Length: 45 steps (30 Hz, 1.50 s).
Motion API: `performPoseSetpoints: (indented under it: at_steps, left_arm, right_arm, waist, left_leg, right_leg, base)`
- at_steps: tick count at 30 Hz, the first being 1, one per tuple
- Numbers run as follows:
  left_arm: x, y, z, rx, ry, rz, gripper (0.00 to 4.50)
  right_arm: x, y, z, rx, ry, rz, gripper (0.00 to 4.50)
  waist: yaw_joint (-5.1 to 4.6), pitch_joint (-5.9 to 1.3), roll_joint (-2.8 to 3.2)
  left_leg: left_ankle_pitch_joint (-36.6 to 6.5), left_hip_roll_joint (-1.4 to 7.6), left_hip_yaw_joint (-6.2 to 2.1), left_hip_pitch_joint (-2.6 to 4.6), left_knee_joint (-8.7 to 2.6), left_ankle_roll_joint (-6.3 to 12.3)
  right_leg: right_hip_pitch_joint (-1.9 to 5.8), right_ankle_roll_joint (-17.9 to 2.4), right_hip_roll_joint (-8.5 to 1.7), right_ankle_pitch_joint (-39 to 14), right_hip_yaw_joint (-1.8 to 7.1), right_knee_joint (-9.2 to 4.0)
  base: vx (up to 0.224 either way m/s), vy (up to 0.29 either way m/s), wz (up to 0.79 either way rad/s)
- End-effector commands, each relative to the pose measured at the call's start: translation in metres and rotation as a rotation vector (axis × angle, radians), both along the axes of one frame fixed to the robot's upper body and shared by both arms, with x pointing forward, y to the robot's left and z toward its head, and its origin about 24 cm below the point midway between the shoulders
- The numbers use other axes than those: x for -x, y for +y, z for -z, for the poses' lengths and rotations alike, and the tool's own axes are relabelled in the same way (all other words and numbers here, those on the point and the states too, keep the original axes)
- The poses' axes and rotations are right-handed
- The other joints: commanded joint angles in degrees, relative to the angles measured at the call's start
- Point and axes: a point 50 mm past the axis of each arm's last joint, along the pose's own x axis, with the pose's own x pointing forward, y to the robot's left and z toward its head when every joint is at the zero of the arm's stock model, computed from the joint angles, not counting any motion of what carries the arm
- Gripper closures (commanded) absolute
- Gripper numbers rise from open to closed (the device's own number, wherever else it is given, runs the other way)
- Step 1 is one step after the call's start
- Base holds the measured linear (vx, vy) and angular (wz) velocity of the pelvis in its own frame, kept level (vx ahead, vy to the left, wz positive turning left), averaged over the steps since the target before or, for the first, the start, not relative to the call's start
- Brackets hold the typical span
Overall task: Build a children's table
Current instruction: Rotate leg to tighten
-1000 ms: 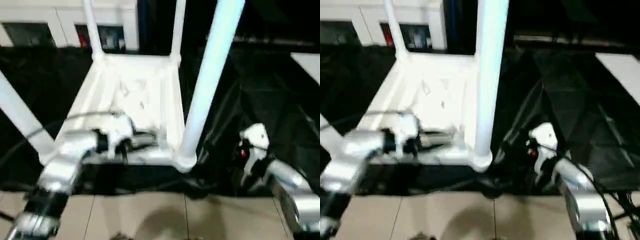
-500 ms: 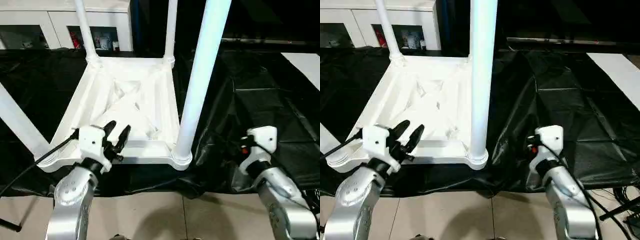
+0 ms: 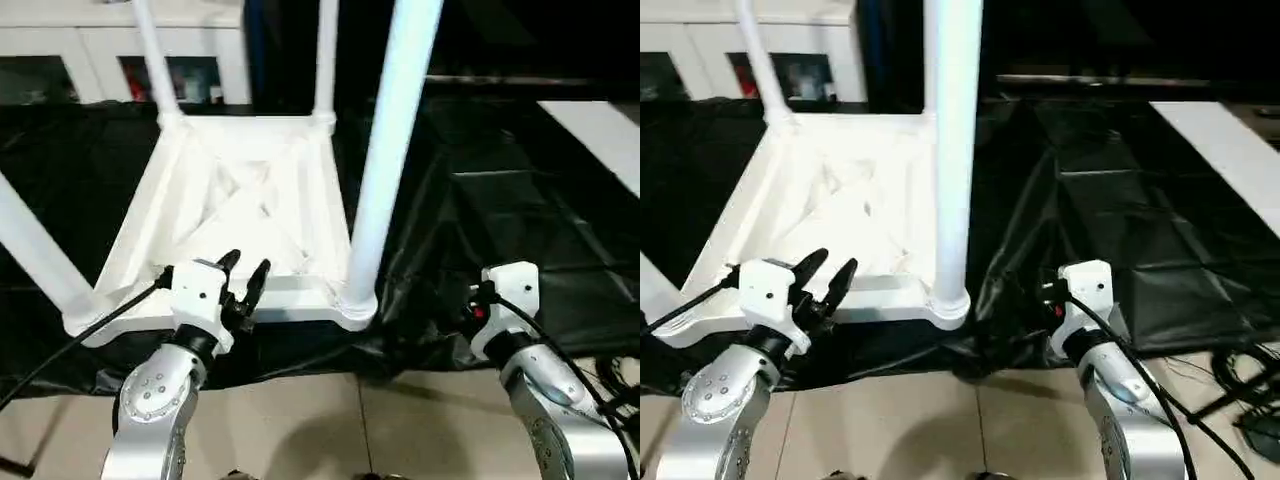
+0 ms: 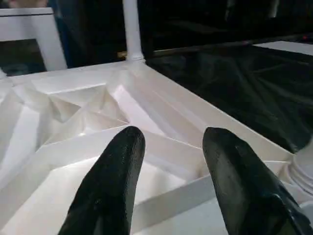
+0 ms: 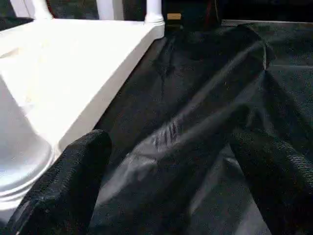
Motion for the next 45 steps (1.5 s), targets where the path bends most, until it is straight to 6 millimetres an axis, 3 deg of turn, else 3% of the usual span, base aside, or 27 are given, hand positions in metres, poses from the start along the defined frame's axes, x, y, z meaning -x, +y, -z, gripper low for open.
performPoseSetpoints:
  at_steps: [1,2,5,7,8,9,10,11,12,13,14,15,16,17,18,19,20,21,23,27,30,38,41,42,43,44,45]
  left_arm:
    - [0.002,-0.001,-0.001,-0.003,0.013,-0.006,2.16]
    - [0.003,-0.001,-0.002,-0.003,0.011,-0.007,2.16]
    - [0.003,0.003,-0.001,-0.033,0.023,-0.035,2.16]
    - [0.007,0.007,-0.001,-0.027,0.03,-0.068,2.16]
    - [0.01,0.01,0.0,-0.025,0.034,-0.087,2.16]
    - [0.011,0.012,0.001,-0.023,0.04,-0.1,2.16]
    - [0.013,0.015,0.001,-0.014,0.046,-0.127,2.16]
    - [0.014,0.016,0.001,-0.008,0.05,-0.145,2.16]
    - [0.017,0.018,0.0,-0.024,0.049,-0.168,2.16]
    - [0.016,0.018,0.0,-0.033,0.051,-0.174,2.16]
    - [0.016,0.018,0.0,-0.032,0.05,-0.174,2.16]
    - [0.016,0.018,0.0,-0.027,0.052,-0.175,2.16]
    - [0.015,0.018,-0.001,0.008,0.056,-0.19,2.16]
    - [0.015,0.018,-0.001,0.03,0.055,-0.198,2.16]
    - [0.014,0.017,-0.003,0.009,0.032,-0.197,2.16]
    - [0.014,0.015,-0.006,-0.022,0.007,-0.195,2.16]
    - [0.014,0.013,-0.006,-0.016,-0.001,-0.199,2.16]
    - [0.014,0.013,-0.007,-0.008,-0.019,-0.205,2.16]
    - [0.018,0.014,-0.007,-0.009,-0.03,-0.217,2.16]
    - [0.042,0.024,-0.004,-0.028,-0.058,-0.263,2.16]
    - [0.055,0.029,-0.001,0.027,-0.04,-0.297,2.16]
    - [0.04,0.034,0.001,-0.014,-0.043,-0.329,2.16]
    - [0.022,0.026,-0.005,-0.02,-0.096,-0.286,2.16]
    - [0.018,0.025,-0.006,-0.021,-0.101,-0.27,2.16]
    - [0.017,0.026,-0.006,-0.021,-0.102,-0.269,2.16]
    - [0.015,0.027,-0.006,-0.017,-0.099,-0.279,2.16]
    - [0.014,0.028,-0.007,-0.007,-0.103,-0.286,2.16]
  right_arm:
    - [0.002,0.001,0.001,0.014,0.008,-0.006,0.19]
    - [0.002,0.001,0.001,0.012,0.009,-0.008,0.19]
    - [0.001,0.003,0.004,0.02,0.019,-0.023,0.19]
    - [0.001,0.005,0.004,0.019,0.024,-0.047,0.19]
    - [0.002,0.007,0.006,0.015,0.028,-0.062,0.19]
    - [0.002,0.009,0.007,0.013,0.032,-0.071,0.19]
    - [0.003,0.011,0.007,0.013,0.033,-0.093,0.19]
    - [0.004,0.012,0.007,0.012,0.034,-0.109,0.19]
    - [0.008,0.016,0.007,-0.014,0.036,-0.149,0.19]
    - [0.009,0.017,0.007,-0.025,0.037,-0.156,0.19]
    - [0.009,0.018,0.008,-0.029,0.037,-0.16,0.19]
    - [0.01,0.019,0.009,-0.034,0.039,-0.168,0.19]
    - [0.013,0.021,0.011,-0.039,0.042,-0.176,0.19]
    - [0.014,0.022,0.011,-0.04,0.042,-0.178,0.19]
    - [0.014,0.021,0.011,-0.037,0.04,-0.171,0.19]
    - [0.014,0.019,0.011,-0.038,0.04,-0.163,0.19]
    - [0.014,0.016,0.01,-0.05,0.038,-0.153,0.19]
    - [0.014,0.015,0.009,-0.063,0.035,-0.149,0.19]
    - [0.016,0.016,0.01,-0.073,0.031,-0.168,0.19]
    - [0.019,0.017,0.012,-0.117,0.003,-0.191,0.19]
    - [0.02,0.02,0.013,-0.115,-0.011,-0.196,0.19]
    - [0.012,0.035,0.007,-0.121,-0.04,-0.231,0.19]
    - [0.009,0.035,0.007,-0.158,-0.033,-0.205,0.19]
    - [0.009,0.037,0.006,-0.164,-0.037,-0.209,0.19]
    - [0.009,0.037,0.006,-0.165,-0.037,-0.21,0.19]
    - [0.008,0.039,0.005,-0.165,-0.038,-0.206,0.19]
    - [0.008,0.039,0.005,-0.164,-0.039,-0.198,0.19]
  waist:
    - [-0.47,-2.1,0.5]
    - [-0.48,-2.12,0.56]
    - [-0.22,-3.6,-0.21]
    - [-0.53,-3.83,-0.5]
    - [-0.61,-3.8,-0.32]
    - [-1.19,-3.27,-0.64]
    - [-1.61,-2.78,-0.74]
    - [-2.42,-1.65,0.45]
    - [1.45,-1.99,1.72]
    - [2.46,-1.26,1.12]
    - [3.06,-1.11,0.07]
    - [3.25,-1.11,-3.07]
    - [3.34,-0.23,-1.33]
    - [3.17,-0.89,-1.86]
    - [3.43,-0.65,-2.11]
    - [3.89,-1.36,-0.99]
    - [3.68,-0.87,-1.53]
    - [3.22,-2.1,-0.25]
    - [2.89,-1.87,0.44]
    - [1.2,-0.8,0.46]
    - [0.92,-1.08,1.34]
    - [1.14,-0.49,0.7]
    - [1.42,-0.26,-0.09]
    - [1.23,-0.68,0.96]
    - [1.2,-0.43,-0.48]
    - [1.31,-0.12,-0.08]
    - [-0.27,0.54,1.16]
  left_leg:
    - [-35.28,0.98,-1.58,1.44,-5.44,-0.99]
    - [-34.72,1.01,-1.57,1.32,-5.44,-0.81]
    - [-14.34,0.08,-0.01,-1.52,-4.04,5.43]
    - [-15.31,-0.16,0.42,-1.74,-3.1,7.68]
    - [-16.56,-0.2,0.36,-1.77,-2.81,7.85]
    - [-26.84,-0.57,0.18,-0.04,-1.71,4.92]
    - [-31.66,-0.49,-0.08,0.93,-1.53,3.51]
    - [-41.28,0.94,-1.25,1.68,-3.18,1.35]
    - [-49.27,4.24,-2.39,-4.51,-9.63,-0.62]
    - [-53.28,4.68,0.05,-2.59,-12.01,0.03]
    - [-52.69,4.65,0.43,-1.86,-11.28,-0.45]
    - [-38.18,0.0,0.53,3.19,-0.33,-3.6]
    - [-27.5,-1.52,-0.5,5.75,8.46,-2.61]
    - [-10.23,-3.08,-3.27,2.36,8.93,0.09]
    - [-16.11,-1.03,-4.09,0.74,3.45,-1.96]
    - [-19.54,-0.58,-4.17,1.03,0.25,-2.86]
    - [-24.43,-0.78,-3.66,1.11,-1.14,-2.38]
    - [-23.67,0.82,-3.99,1.21,-3.13,-0.84]
    - [-23.56,1.17,-3.88,0.79,-4.4,0.36]
    - [-36.35,0.3,-4.27,1.95,-4.17,-1.99]
    - [-33.42,0.46,-4.28,1.59,-4.68,-1.18]
    - [-33.65,-0.01,-3.7,2.81,-4.33,-0.76]
    - [-28.85,-1.41,-2.16,3.49,-2.1,4.33]
    - [-25.85,-1.26,-0.99,6.12,0.36,4.43]
    - [-24.89,-1.41,-0.89,6.09,1.12,5.26]
    - [-27.61,-0.66,-0.28,7.28,1.0,5.4]
    - [-39.15,0.42,1.07,6.92,-3.62,4.7]
  right_leg:
    - [1.43,0.18,-2.5,-35.35,0.46,-5.68]
    - [1.38,-0.12,-2.57,-34.44,0.53,-5.72]
    - [0.48,-8.47,-2.22,-14.37,0.82,-4.41]
    - [-0.74,-8.52,-2.09,-20.1,0.05,-5.13]
    - [-1.02,-7.78,-2.14,-23.16,-0.32,-5.49]
    - [-1.75,-1.13,-2.32,-39.65,-2.29,-7.05]
    - [-2.02,2.13,-2.02,-44.71,-3.78,-8.07]
    - [-0.97,6.85,-0.31,-46.49,-7.24,-9.03]
    - [5.97,0.34,-0.76,-22.44,-2.49,8.64]
    - [3.74,-1.46,0.04,-16.03,-0.24,10.17]
    - [3.69,-0.65,-0.75,-22.39,2.25,10.66]
    - [-3.21,3.05,-6.02,-55.37,5.11,-2.14]
    - [-7.35,3.15,-9.55,-69.77,5.43,-7.4]
    - [-2.74,1.39,-9.62,-71.05,6.98,-6.49]
    - [0.45,-0.01,-8.15,-60.52,4.36,-3.53]
    - [1.67,-1.17,-5.77,-50.22,3.49,-1.94]
    - [0.45,-0.72,-2.6,-44.65,3.21,-1.23]
    - [2.38,-5.4,-2.54,-22.31,3.97,0.07]
    - [3.23,-7.4,-2.89,-19.6,3.73,-0.24]
    - [2.3,-1.55,-4.15,-41.6,2.65,-3.75]
    - [2.72,-2.08,-4.19,-37.34,2.73,-3.92]
    - [1.35,-0.88,-3.7,-41.26,2.35,-5.07]
    - [1.52,-0.42,-6.86,-50.56,1.67,-7.39]
    - [-0.24,0.04,-8.09,-53.65,4.01,-8.83]
    - [0.18,0.27,-9.13,-53.81,4.0,-9.4]
    - [0.15,0.12,-8.53,-52.34,4.46,-9.36]
    - [0.85,1.03,-3.52,-44.61,-1.35,-5.58]
  base:
    - [0.0,0.0,0.0]
    - [0.0,0.0,0.0]
    - [-0.017,-0.001,0.0]
    - [-0.056,-0.005,-0.02]
    - [0.0,0.0,0.0]
    - [-0.059,0.006,-0.11]
    - [-0.059,0.006,-0.11]
    - [-0.088,-0.011,-0.1]
    - [-0.092,-0.029,-0.04]
    - [-0.092,-0.029,-0.04]
    - [-0.043,-0.099,0.04]
    - [-0.017,-0.136,0.0]
    - [-0.017,-0.136,0.0]
    - [-0.052,-0.037,-0.18]
    - [0.002,0.061,-0.16]
    - [0.002,0.061,-0.16]
    - [0.0,0.0,0.0]
    - [-0.095,-0.005,0.11]
    - [-0.088,0.015,0.03]
    - [-0.026,0.019,-0.05]
    - [0.0,0.0,0.0]
    - [0.0,0.0,0.0]
    - [-0.035,0.0,0.03]
    - [-0.043,0.055,-0.16]
    - [-0.043,0.055,-0.16]
    - [-0.035,0.127,-0.5]
    - [-0.006,0.153,-0.76]
